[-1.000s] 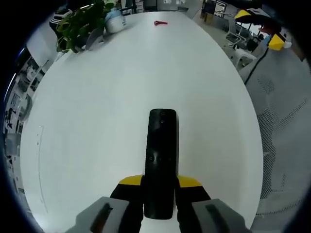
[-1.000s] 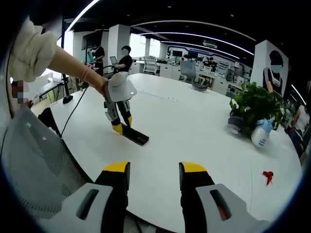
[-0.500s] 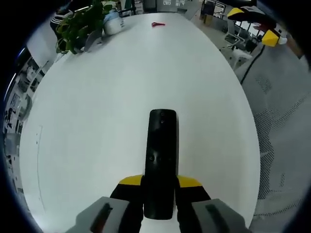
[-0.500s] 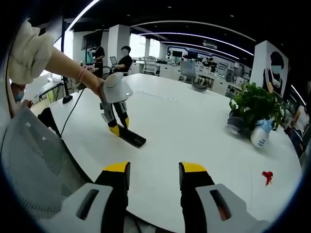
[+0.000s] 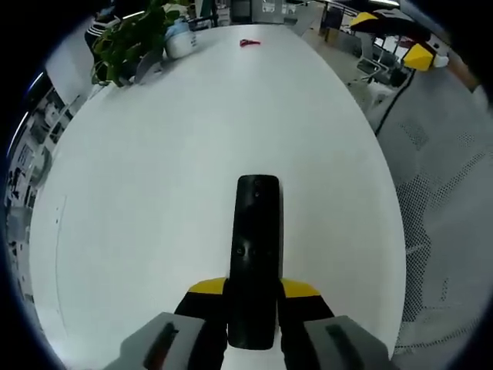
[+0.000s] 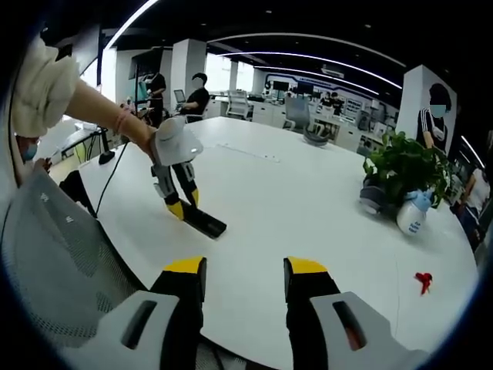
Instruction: Press the specified remote control buttons in sequence, fully releasing each button before pressing the next.
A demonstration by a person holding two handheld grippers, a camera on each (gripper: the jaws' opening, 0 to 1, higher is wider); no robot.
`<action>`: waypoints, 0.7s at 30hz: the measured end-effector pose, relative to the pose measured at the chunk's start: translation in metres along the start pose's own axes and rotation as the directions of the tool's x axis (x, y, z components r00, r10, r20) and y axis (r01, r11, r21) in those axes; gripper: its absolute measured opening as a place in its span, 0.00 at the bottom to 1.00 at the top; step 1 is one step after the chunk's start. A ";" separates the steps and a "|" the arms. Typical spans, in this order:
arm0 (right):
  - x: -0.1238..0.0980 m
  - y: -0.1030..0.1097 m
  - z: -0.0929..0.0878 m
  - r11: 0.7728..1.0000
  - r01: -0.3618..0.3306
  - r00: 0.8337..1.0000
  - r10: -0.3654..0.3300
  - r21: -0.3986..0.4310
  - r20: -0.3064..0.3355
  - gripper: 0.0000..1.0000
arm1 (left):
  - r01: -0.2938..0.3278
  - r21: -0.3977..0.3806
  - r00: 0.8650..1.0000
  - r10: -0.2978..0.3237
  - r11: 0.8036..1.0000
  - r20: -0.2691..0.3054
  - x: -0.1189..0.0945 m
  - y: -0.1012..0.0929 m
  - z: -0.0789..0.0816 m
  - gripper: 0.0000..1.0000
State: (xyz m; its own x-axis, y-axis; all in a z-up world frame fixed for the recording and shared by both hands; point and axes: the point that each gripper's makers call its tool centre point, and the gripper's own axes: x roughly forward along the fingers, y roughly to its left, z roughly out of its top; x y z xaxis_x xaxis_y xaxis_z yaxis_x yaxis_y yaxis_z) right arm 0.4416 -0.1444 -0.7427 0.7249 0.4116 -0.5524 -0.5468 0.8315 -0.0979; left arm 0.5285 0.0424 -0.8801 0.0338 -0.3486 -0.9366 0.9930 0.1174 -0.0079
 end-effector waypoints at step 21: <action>0.000 0.002 -0.001 1.000 -0.006 1.000 0.006 -0.004 -0.008 0.41 | 0.017 -0.029 1.000 -0.017 0.999 0.020 -0.001 -0.021 -0.002 0.24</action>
State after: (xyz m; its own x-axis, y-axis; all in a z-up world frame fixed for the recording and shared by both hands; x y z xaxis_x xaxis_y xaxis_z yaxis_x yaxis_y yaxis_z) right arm 0.4406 -0.1433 -0.7441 0.7183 0.4135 -0.5595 -0.5527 0.8276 -0.0978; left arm 0.5069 0.0423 -0.8795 0.0195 -0.3691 -0.9292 0.9897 0.1387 -0.0343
